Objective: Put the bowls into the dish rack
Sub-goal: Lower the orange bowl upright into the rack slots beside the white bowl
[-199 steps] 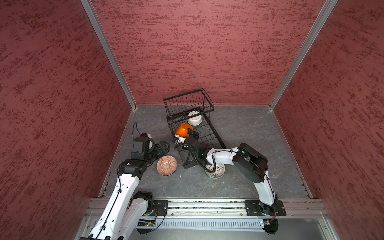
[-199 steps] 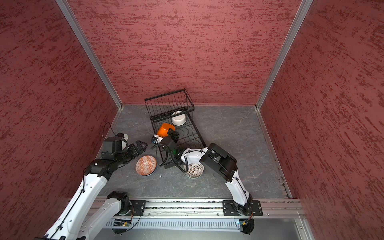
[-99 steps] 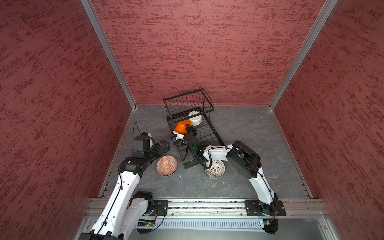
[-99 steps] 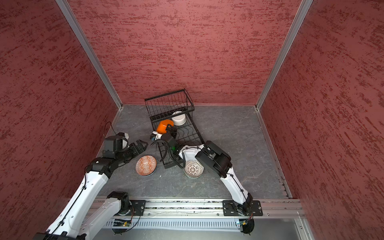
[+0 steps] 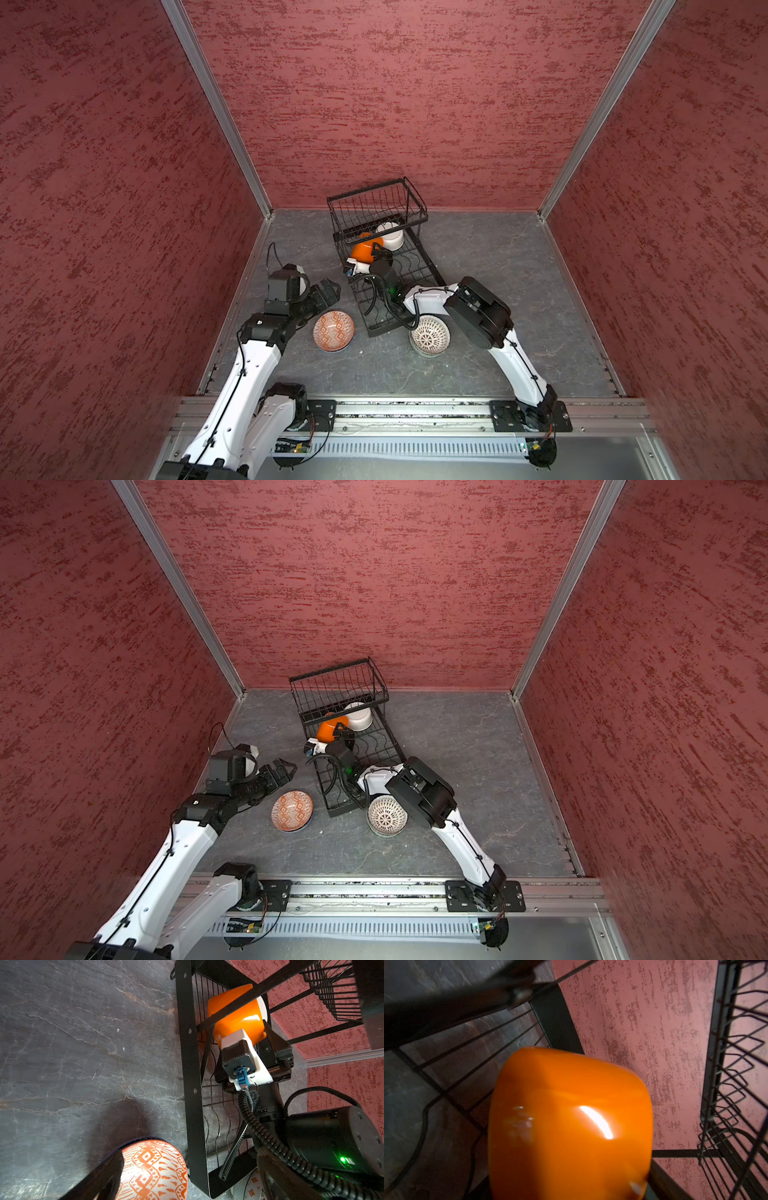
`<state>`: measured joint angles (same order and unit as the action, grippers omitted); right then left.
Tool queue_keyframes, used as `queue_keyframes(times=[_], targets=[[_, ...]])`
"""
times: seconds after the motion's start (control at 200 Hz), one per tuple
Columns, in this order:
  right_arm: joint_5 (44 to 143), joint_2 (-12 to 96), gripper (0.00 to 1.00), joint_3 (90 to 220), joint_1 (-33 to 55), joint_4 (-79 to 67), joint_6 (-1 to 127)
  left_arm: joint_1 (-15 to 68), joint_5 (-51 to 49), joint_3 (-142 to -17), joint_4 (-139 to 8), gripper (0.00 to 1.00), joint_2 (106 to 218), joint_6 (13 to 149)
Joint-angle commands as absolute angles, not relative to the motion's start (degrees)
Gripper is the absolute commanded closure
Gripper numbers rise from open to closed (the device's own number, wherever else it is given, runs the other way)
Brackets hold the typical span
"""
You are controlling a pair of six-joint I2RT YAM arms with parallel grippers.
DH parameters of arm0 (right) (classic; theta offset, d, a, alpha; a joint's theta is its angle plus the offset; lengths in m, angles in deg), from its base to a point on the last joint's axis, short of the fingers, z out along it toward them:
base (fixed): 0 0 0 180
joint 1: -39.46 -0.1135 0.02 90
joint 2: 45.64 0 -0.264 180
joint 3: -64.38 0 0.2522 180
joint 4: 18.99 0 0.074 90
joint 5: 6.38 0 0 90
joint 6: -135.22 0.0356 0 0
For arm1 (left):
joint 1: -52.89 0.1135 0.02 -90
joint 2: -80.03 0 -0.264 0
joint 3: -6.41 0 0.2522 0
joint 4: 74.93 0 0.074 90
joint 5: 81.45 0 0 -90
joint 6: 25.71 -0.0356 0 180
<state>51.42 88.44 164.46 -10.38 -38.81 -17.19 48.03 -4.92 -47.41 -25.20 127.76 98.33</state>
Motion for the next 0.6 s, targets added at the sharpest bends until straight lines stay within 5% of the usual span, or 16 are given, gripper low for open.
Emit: queue_keyframes(times=[0.0,0.23,0.596], targets=[[50.98,90.33,0.23,167.8,-10.1,-43.44,-19.2,48.45,-5.48,-47.3,-26.47,0.0,127.77,97.9],[50.04,94.91,0.22,172.03,-9.67,-42.68,-20.35,48.45,-5.91,-47.2,-26.39,0.0,128.07,97.78],[49.85,95.09,0.02,171.88,-9.44,-42.96,-19.83,48.57,-5.7,-47.08,-26.4,0.0,127.96,97.61]])
